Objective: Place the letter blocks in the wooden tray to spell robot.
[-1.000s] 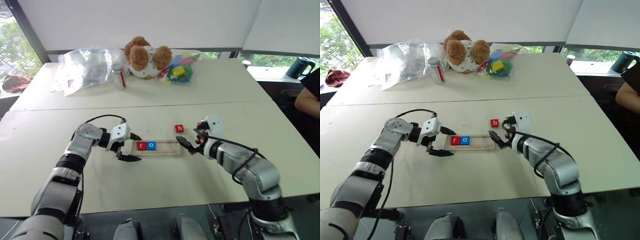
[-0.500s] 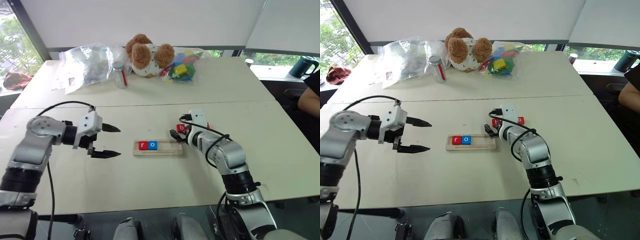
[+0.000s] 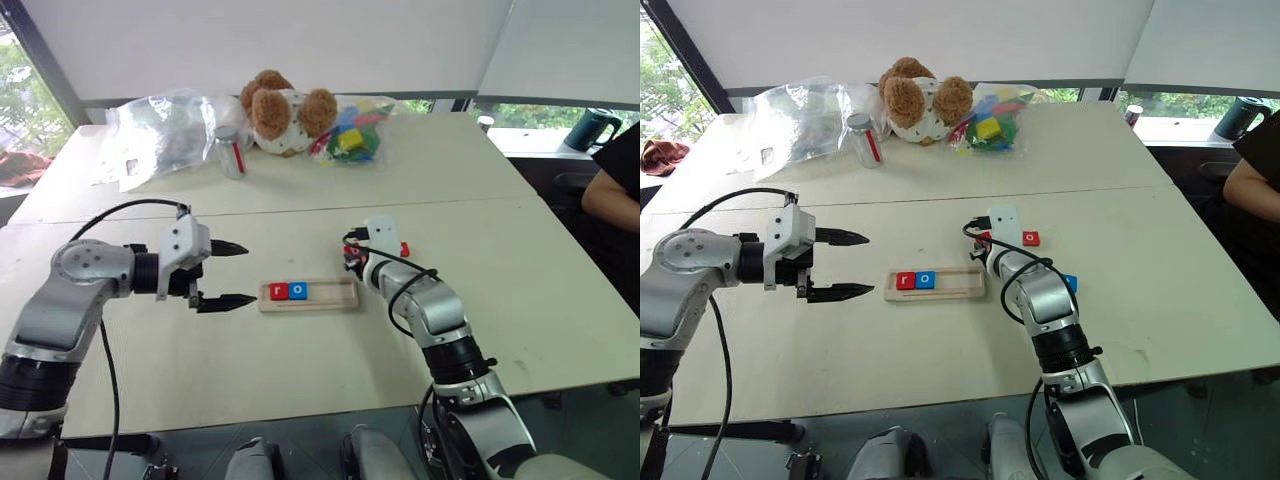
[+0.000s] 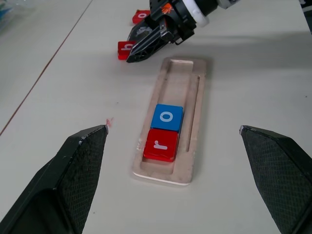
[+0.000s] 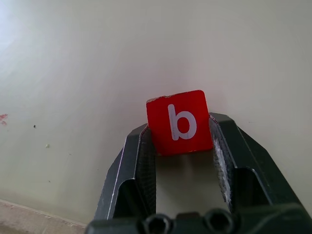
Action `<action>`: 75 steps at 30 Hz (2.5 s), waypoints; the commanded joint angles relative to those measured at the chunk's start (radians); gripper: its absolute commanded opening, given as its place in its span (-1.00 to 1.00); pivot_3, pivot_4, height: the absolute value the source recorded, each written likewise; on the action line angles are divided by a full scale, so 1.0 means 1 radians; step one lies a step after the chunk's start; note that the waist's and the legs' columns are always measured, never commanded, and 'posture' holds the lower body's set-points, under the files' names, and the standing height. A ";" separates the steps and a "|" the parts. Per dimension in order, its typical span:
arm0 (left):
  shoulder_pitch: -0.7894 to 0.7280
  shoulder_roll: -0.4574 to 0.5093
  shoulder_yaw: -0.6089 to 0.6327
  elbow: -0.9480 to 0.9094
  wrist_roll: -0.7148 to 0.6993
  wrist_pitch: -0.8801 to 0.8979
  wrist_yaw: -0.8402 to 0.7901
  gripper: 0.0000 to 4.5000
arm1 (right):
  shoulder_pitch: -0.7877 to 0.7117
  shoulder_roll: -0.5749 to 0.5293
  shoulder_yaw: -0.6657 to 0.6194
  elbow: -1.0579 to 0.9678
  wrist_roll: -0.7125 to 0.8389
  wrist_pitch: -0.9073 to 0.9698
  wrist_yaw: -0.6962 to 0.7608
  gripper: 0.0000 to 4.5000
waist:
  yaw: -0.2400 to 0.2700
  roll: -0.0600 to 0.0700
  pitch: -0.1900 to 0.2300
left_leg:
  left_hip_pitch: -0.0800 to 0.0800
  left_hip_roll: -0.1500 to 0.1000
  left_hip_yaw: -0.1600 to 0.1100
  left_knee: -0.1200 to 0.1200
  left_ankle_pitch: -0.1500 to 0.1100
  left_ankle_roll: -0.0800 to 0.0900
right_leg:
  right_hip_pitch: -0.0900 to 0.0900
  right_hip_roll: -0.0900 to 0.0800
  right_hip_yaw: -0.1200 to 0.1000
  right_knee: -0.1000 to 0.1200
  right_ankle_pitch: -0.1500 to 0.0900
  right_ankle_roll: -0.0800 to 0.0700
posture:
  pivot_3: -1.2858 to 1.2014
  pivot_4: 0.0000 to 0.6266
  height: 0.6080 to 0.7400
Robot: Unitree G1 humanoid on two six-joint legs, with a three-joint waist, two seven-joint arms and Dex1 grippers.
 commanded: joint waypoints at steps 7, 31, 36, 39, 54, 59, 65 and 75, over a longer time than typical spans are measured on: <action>0.023 -0.009 -0.095 -0.152 -0.052 0.022 -0.052 1.00 | 0.242 0.005 -0.193 -0.665 0.025 0.468 -0.039 -0.49 | 0.008 0.000 0.000 | -0.003 0.000 -0.002 -0.002 0.000 0.000 | -0.001 -0.001 0.000 -0.003 0.000 0.000 | 0.03 -0.52 1.00; -0.003 -0.056 -0.150 -0.005 0.024 -0.056 -0.034 1.00 | 0.261 -0.110 -0.131 -0.744 0.001 0.518 0.006 0.99 | 0.006 -0.002 -0.001 | 0.000 -0.002 -0.002 -0.001 0.002 -0.002 | 0.001 0.001 0.001 0.000 0.000 -0.001 | 0.03 -0.52 1.00; -0.014 -0.046 -0.095 0.007 -0.015 -0.073 -0.046 1.00 | 0.184 -0.361 -0.162 -0.704 0.175 0.367 0.346 0.99 | 0.003 -0.001 -0.001 | 0.000 -0.001 -0.003 -0.002 -0.002 0.004 | 0.000 0.002 0.001 -0.001 0.000 -0.001 | 0.03 -0.52 1.00; -0.020 -0.034 -0.100 0.029 -0.012 -0.112 -0.092 1.00 | 0.257 -0.627 -0.112 -0.476 0.180 -0.162 0.825 0.99 | 0.008 0.000 0.000 | 0.000 -0.001 -0.003 -0.002 -0.003 0.006 | 0.001 0.003 0.000 -0.002 0.000 -0.001 | 0.03 -0.52 1.00; 0.037 -0.114 -0.060 0.006 -0.053 -0.081 0.005 1.00 | 0.253 -0.623 -0.077 0.092 0.113 -0.758 1.058 0.99 | 0.030 0.001 0.001 | 0.002 0.000 0.000 0.000 -0.001 0.003 | 0.004 0.001 0.001 -0.004 0.001 0.002 | 0.03 -0.52 1.00; 0.065 -0.115 -0.069 -0.003 -0.053 -0.072 0.024 1.00 | 0.294 -0.615 -0.088 0.059 0.131 -0.735 1.037 0.99 | 0.032 0.001 0.001 | 0.002 -0.001 0.000 0.002 -0.001 0.003 | 0.005 0.000 0.001 -0.004 0.001 0.002 | 0.03 -0.52 1.00; 0.055 -0.123 -0.085 0.043 -0.030 -0.094 0.024 1.00 | 0.302 -0.608 -0.079 0.064 0.119 -0.748 1.026 0.60 | 0.031 0.001 0.001 | 0.005 -0.001 0.000 0.002 -0.001 0.003 | 0.007 0.001 0.001 -0.004 0.001 0.002 | 0.03 -0.52 1.00; 0.065 -0.089 -0.057 0.097 -0.008 -0.113 0.018 1.00 | 0.205 -0.588 -0.059 0.030 0.152 -0.685 1.050 -0.49 | 0.027 0.002 0.001 | 0.006 -0.001 0.000 0.002 -0.001 0.003 | 0.008 0.001 0.001 -0.004 0.001 0.002 | 0.03 -0.52 1.00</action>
